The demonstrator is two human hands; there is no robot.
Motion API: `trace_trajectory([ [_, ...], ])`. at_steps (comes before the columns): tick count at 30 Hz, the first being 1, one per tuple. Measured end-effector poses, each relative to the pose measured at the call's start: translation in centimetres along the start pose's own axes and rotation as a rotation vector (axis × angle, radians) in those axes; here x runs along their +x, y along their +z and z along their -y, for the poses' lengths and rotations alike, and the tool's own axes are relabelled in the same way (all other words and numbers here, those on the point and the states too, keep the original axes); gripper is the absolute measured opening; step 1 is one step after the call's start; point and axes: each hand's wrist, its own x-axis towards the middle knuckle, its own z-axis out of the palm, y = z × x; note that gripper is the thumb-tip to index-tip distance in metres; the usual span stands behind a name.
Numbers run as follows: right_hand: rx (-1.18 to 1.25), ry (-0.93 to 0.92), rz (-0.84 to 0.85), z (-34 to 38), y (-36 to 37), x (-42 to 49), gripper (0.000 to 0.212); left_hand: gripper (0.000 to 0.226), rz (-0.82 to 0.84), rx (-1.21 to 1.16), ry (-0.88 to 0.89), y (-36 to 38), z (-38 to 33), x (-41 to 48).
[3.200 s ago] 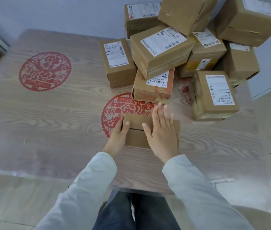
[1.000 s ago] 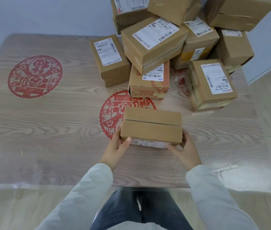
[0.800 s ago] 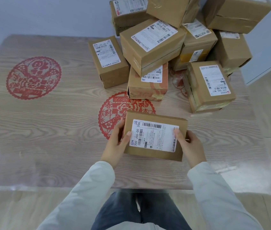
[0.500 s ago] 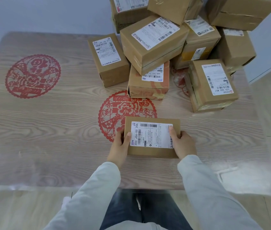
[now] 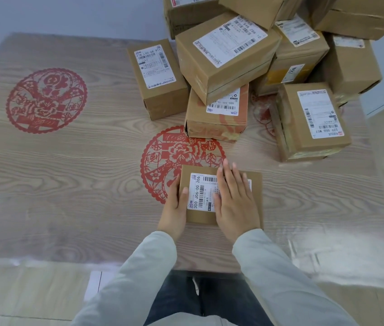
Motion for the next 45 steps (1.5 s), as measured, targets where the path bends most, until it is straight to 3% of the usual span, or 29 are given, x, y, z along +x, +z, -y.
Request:
trace_trajectory([
  [31, -0.037, 0.014, 0.04, 0.2, 0.0, 0.3, 0.057, 0.049, -0.02, -0.006, -0.015, 0.1, -0.1, -0.2],
  [41, 0.088, 0.017, 0.139, 0.3, -2.1, 1.0, 0.059, 0.057, 0.059, 0.013, -0.049, -0.9, -0.9, -0.9],
  [45, 0.327, 0.087, 0.243, -1.4, -4.6, 2.2, 0.057, 0.058, -0.012, -0.055, -0.087, -0.7, -0.3, -2.7],
])
